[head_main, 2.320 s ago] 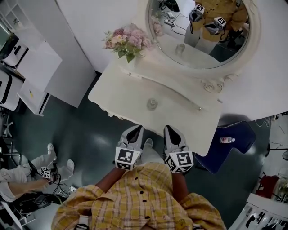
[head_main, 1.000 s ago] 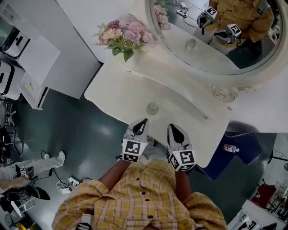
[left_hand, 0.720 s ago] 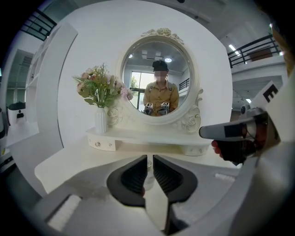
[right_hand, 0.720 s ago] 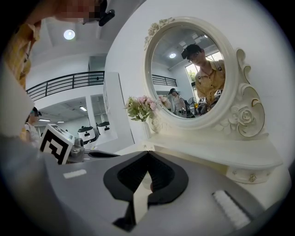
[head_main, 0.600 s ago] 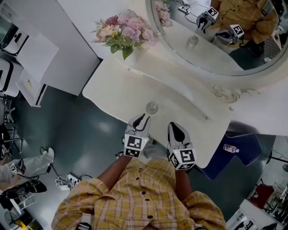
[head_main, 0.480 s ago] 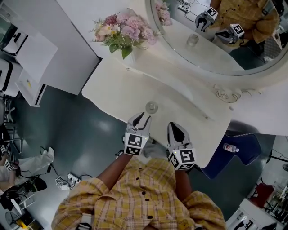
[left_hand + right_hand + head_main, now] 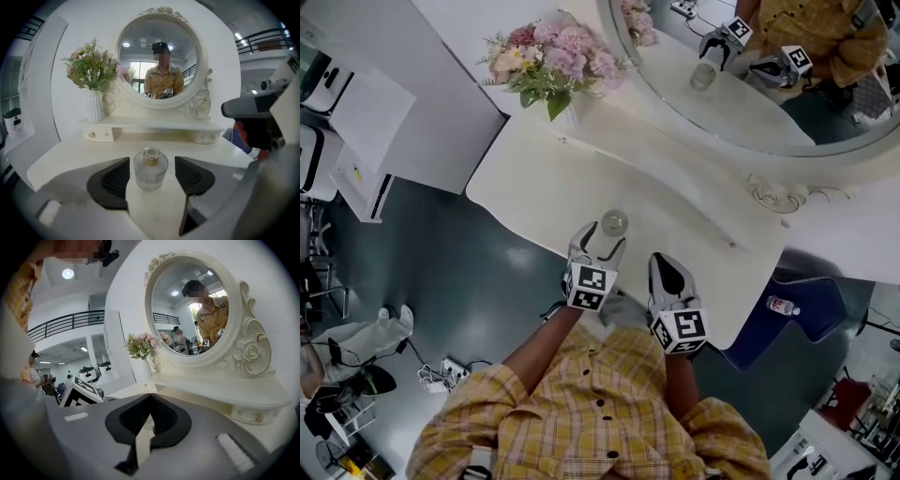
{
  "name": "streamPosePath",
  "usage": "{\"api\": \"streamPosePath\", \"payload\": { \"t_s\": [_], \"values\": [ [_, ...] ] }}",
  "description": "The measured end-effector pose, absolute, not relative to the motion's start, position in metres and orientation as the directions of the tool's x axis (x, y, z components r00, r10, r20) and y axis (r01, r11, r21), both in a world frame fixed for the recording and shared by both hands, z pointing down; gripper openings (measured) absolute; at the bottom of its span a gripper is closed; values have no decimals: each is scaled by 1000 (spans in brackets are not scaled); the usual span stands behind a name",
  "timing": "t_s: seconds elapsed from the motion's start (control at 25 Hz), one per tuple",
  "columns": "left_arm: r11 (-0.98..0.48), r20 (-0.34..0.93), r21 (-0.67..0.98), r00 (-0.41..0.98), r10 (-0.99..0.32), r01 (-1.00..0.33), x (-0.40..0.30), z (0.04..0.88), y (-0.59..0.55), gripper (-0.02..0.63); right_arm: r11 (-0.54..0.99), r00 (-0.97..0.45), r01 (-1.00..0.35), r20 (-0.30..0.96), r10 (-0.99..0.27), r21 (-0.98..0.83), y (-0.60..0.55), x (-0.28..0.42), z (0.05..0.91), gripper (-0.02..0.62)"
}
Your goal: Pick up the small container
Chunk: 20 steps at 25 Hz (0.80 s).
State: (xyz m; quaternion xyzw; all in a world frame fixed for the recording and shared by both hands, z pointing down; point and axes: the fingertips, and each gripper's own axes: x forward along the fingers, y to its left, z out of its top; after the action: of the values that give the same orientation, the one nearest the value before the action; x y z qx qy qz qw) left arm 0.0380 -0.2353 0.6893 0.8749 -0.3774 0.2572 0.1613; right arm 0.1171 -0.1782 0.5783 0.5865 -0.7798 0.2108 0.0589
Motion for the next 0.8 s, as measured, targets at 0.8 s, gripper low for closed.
{"api": "streamPosePath", "payload": {
  "t_s": [0.8],
  "values": [
    [-688, 625, 63, 566, -537, -723, 61, 741, -258, 342, 198, -291, -942, 371, -882, -269, -183, 132, 596, 3]
  ]
}}
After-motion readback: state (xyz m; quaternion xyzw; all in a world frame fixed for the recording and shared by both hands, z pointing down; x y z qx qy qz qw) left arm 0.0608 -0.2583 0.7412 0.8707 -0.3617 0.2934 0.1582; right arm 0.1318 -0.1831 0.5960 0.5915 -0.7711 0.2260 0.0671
